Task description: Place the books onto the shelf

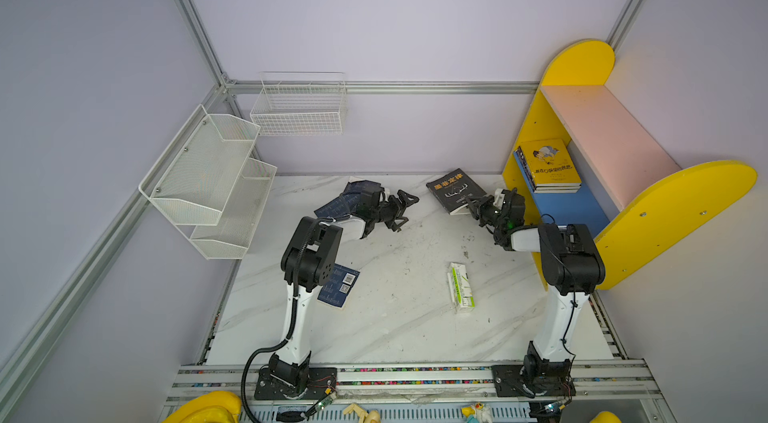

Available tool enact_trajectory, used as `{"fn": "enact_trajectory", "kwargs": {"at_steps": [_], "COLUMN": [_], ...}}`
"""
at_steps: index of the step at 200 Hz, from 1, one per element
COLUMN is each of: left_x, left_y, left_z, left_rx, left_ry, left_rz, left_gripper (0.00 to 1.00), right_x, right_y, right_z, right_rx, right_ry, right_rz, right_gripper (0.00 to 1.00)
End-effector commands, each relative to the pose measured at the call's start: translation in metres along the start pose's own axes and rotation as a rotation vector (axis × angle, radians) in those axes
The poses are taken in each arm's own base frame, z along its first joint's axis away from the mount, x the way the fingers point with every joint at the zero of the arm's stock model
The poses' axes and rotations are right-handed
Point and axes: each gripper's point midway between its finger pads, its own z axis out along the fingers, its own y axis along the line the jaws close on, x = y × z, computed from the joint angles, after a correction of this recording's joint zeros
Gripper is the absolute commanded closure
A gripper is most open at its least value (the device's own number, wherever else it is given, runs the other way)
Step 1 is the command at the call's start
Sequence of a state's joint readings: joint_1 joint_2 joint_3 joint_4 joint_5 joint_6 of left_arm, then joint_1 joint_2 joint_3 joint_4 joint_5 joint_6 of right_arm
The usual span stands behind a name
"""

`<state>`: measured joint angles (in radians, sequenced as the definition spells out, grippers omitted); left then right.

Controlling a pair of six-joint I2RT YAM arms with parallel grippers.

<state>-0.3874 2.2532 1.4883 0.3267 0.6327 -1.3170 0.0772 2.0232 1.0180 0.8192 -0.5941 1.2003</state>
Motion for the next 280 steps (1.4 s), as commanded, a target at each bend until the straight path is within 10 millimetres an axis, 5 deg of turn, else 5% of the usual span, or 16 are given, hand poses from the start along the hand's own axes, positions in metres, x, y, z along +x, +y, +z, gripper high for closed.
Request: {"fn": "enact_trajectory", "kwargs": {"at_steps": [1, 48, 71, 151, 171, 188, 207, 280], "left_x": [0.002, -0.007, -0.009, -0.015, -0.014, -0.017, -0.024, -0.051], "left_y": [-0.058, -0.057, -0.055, -0.070, -0.078, -0.088, -0.108, -0.180], "left_z": [0.010, 0.019, 0.019, 0.012, 0.008, 0.002, -0.008, -0.046], "left_rx": [0.124, 0.157, 0.179, 0.234, 0.244, 0.254, 0.269, 0.334], "left_ry": [0.037, 0.000, -0.017, -0.064, -0.062, -0.075, -0.101, -0.244], "left_rz": [0.063, 0.016, -0.002, 0.009, 0.021, 0.044, 0.086, 0.195], "left_gripper": [0.00, 0.05, 0.15, 0.82, 1.00, 1.00, 1.00, 1.00], "right_x": [0.034, 0.062, 0.068, 0.071, 0.071, 0.076, 0.085, 0.116], "right_y": [0.017, 0.020, 0.015, 0.019, 0.030, 0.038, 0.046, 0.074], "right_z": [0.007, 0.016, 0.019, 0.010, 0.007, 0.004, -0.001, -0.027], "right_rx": [-0.050, -0.101, -0.067, 0.052, 0.049, 0.050, 0.039, -0.012], "right_ry": [0.095, 0.139, 0.159, 0.157, 0.167, 0.196, 0.248, 0.349], "right_rz": [-0.007, 0.055, 0.053, 0.007, -0.008, -0.004, 0.008, -0.007], "right_gripper": [1.00, 1.00, 1.00, 0.96, 0.78, 0.53, 0.41, 0.24]}}
